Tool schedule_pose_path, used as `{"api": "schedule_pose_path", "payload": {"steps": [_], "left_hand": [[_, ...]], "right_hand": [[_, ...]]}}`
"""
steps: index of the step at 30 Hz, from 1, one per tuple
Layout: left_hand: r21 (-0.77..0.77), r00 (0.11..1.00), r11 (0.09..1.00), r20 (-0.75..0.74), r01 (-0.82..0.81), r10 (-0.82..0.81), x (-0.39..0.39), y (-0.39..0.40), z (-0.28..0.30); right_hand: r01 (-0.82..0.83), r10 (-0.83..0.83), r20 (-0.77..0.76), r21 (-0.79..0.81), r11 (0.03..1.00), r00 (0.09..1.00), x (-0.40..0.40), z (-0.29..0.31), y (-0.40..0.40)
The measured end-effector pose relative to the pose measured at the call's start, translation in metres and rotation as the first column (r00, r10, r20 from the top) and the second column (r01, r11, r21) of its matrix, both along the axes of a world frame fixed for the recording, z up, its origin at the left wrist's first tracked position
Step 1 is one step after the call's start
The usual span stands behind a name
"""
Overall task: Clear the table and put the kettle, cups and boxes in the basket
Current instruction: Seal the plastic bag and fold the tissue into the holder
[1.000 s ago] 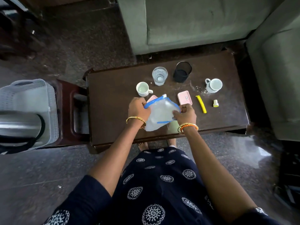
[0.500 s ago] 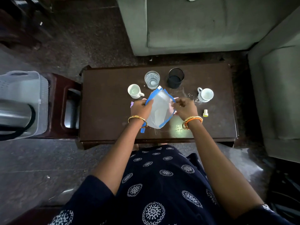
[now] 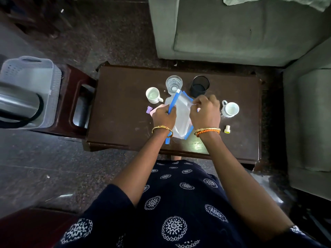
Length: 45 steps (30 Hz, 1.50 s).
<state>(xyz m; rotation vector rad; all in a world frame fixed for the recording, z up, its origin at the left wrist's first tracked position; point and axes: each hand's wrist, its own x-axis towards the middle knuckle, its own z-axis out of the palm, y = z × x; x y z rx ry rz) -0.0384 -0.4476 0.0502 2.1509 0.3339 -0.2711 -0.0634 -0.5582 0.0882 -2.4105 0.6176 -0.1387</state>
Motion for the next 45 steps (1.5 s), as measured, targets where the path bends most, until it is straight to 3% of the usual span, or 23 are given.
{"api": "schedule_pose_path", "payload": {"steps": [2,7,15,23,27,31,34,37,39,45], "left_hand": [[-0.013,1.000,1.000,0.016,-0.014,0.014,-0.002,-0.002,0.000],[-0.020,0.999,1.000,0.034,-0.021,0.022,-0.003,-0.002,0.001],[-0.078,0.998,0.996,-0.027,-0.052,0.050,-0.006,-0.002,-0.002],[0.006,0.992,0.996,-0.088,-0.089,0.089,-0.009,-0.005,-0.007],[0.013,0.986,0.992,-0.111,-0.122,0.123,-0.005,-0.003,-0.008],[0.051,0.979,0.987,-0.131,-0.151,0.156,-0.002,0.000,-0.008],[0.059,0.984,0.989,-0.114,-0.134,0.140,0.002,0.001,-0.005],[0.049,0.986,0.993,-0.120,-0.108,0.113,0.004,-0.001,0.001],[0.049,0.991,0.993,-0.075,-0.108,0.112,0.005,-0.001,0.005],[0.281,0.992,0.953,0.096,-0.111,0.087,0.003,0.020,0.010]], "right_hand": [[-0.030,0.027,-0.051,-0.053,0.998,0.998,0.001,-0.001,-0.001],[-0.141,0.098,-0.350,-0.100,0.985,0.932,0.004,-0.013,-0.001],[-0.035,0.006,-0.433,-0.058,0.998,0.901,0.012,-0.030,0.010],[-0.153,0.114,-0.199,-0.190,0.970,0.973,-0.003,-0.026,0.022],[-0.159,0.171,0.072,-0.154,0.975,0.983,-0.009,-0.015,0.022],[-0.153,0.108,0.223,0.195,0.969,0.969,-0.003,-0.004,0.015],[-0.003,-0.012,0.040,0.360,0.933,0.999,0.006,-0.004,0.007],[-0.002,0.083,-0.254,0.304,0.953,0.964,0.016,-0.017,-0.001],[0.024,0.088,-0.368,0.289,0.957,0.926,0.023,-0.024,-0.006],[0.114,0.058,-0.331,0.477,0.871,0.942,0.027,-0.021,-0.006]]}}
